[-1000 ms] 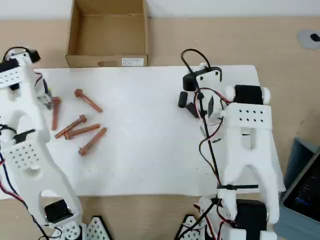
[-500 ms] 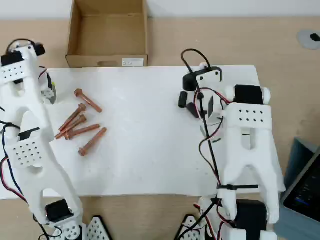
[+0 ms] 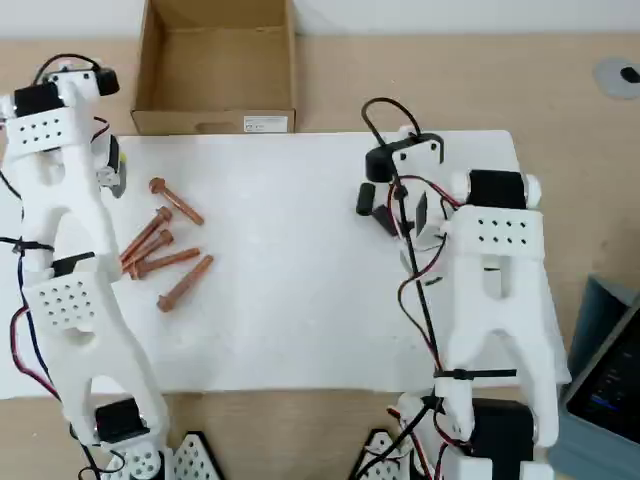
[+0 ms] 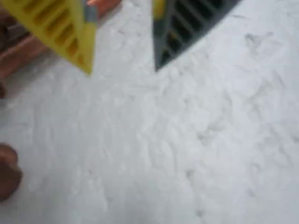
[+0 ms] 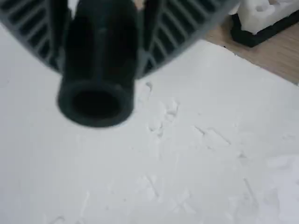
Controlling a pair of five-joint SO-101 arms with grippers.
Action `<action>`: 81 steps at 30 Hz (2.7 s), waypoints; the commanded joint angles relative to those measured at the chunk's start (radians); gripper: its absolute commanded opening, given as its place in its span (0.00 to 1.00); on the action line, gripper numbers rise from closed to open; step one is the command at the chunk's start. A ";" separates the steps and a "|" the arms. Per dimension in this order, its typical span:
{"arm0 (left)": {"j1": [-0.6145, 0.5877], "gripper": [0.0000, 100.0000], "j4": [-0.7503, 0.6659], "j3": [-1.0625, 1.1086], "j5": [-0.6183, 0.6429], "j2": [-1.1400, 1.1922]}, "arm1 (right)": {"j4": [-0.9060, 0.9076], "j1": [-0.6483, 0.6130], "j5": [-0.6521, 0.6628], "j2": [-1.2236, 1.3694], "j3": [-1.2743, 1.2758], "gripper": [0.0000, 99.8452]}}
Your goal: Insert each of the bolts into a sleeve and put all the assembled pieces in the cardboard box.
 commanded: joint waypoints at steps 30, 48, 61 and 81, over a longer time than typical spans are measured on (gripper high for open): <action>0.123 0.10 -0.077 0.345 -0.184 -0.260 | -0.018 0.007 0.006 0.047 -0.002 0.01; 0.170 0.10 -0.150 0.347 -0.218 -0.085 | -0.025 0.007 0.006 0.047 -0.002 0.01; 0.170 0.05 -0.184 0.336 -0.216 0.010 | -0.025 0.007 0.006 0.047 -0.002 0.01; 0.183 0.01 0.009 0.144 -0.184 -0.228 | 0.104 0.008 0.006 0.038 -0.285 0.01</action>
